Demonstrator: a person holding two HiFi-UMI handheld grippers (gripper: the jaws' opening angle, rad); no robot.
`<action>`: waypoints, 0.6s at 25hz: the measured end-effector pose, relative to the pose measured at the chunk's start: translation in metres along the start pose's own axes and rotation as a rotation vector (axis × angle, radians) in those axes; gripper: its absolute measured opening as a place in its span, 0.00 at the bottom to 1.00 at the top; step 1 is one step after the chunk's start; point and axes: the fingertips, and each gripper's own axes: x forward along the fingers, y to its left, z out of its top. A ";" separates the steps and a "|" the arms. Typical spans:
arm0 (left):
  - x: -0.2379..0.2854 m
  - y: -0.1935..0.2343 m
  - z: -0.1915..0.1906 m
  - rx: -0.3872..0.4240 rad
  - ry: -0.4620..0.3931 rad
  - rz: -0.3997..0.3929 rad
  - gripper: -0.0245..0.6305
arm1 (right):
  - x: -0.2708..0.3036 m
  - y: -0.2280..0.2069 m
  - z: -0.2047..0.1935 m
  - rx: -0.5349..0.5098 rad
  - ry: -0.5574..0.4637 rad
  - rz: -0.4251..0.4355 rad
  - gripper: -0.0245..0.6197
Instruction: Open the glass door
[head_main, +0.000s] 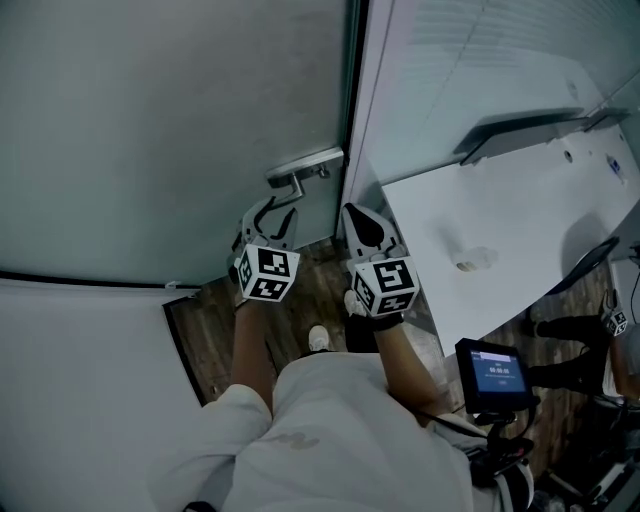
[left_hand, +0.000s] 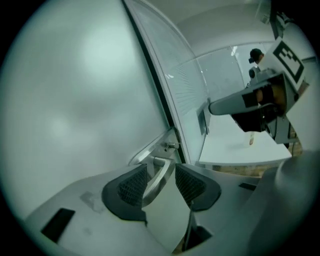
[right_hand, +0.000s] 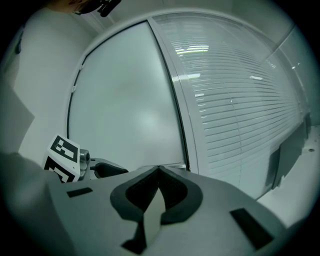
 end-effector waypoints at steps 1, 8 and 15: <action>0.003 0.001 -0.002 0.043 0.016 0.003 0.27 | -0.001 -0.002 0.000 -0.001 -0.001 -0.005 0.04; 0.028 -0.004 -0.019 0.271 0.108 -0.029 0.27 | -0.009 -0.023 -0.005 -0.001 0.001 -0.054 0.04; 0.035 0.001 -0.030 0.257 0.154 0.032 0.27 | -0.011 -0.030 -0.006 0.002 0.000 -0.071 0.04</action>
